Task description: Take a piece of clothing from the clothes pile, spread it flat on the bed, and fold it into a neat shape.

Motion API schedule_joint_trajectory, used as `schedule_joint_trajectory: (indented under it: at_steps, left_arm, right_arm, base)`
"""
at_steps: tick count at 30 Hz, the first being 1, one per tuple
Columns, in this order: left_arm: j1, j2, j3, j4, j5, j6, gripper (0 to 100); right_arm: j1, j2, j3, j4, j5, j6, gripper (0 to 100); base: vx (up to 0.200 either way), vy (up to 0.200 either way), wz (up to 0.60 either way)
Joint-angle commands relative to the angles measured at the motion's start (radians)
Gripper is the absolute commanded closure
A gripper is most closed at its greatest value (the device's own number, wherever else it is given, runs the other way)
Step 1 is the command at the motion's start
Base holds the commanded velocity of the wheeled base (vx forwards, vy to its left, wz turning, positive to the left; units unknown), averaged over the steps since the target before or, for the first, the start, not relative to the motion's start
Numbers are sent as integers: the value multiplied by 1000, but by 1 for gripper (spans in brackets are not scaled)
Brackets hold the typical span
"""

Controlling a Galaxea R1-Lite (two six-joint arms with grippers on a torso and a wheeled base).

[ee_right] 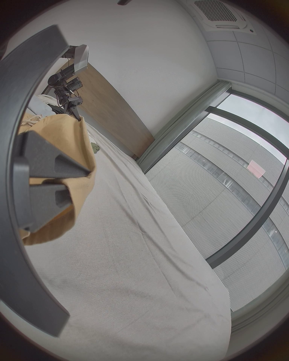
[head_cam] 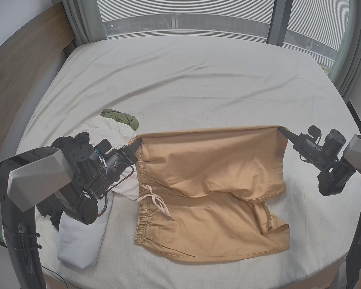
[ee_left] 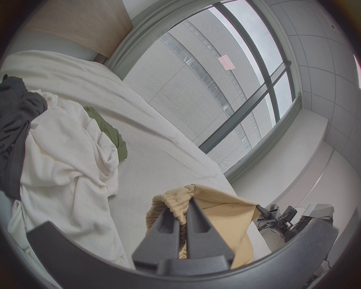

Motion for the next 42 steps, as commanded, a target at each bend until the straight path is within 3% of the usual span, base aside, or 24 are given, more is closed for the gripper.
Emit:
schedule_joint_trajectory:
  at_steps: [1,6,7,10,11,21,26,30,32,37,42]
  left_arm:
    - [0,5,-1,-2,-1,-1,100]
    - [0,12,-1,-2,-5,-1,100]
    - [0,13,-1,-2,-5,-1,0]
    - [0,22,-7,-2,-6,-1,0]
    - [0,25,-18,-2,-6,-2,0]
    - [0,42,-56,-2,41,2,0]
    - [0,2,-13,-4,54,4,0]
    - [0,-85,83,-2,37,1,0]
    - [-9,-146,155,-2,-6,7,0]
    - [-9,-238,289,-2,-120,10,0]
    - [-5,-245,365,-2,-147,53,0]
  right_arm:
    - [1,13,-6,-1,1,0,100]
    - [3,24,-17,-1,3,0,100]
    - [3,25,-18,-1,3,-2,100]
    - [6,25,-20,-1,3,0,100]
    - [6,27,-21,-1,3,0,0]
    - [-5,28,26,-4,-2,-3,0]
    - [-10,-42,160,-14,-2,-25,0]
    - [-7,-128,307,-16,-2,-92,0]
    - [0,-183,411,-13,-2,-169,0]
    - [0,-206,513,-13,-2,-304,0]
    - [1,-205,617,-13,0,-425,0]
  base:
    - [0,0,0]
    - [0,0,0]
    - [0,0,0]
    - [0,0,0]
    - [0,0,0]
    - [0,0,0]
    - [0,0,0]
    - [0,0,0]
    - [0,0,0]
    - [0,0,0]
    - [0,0,0]
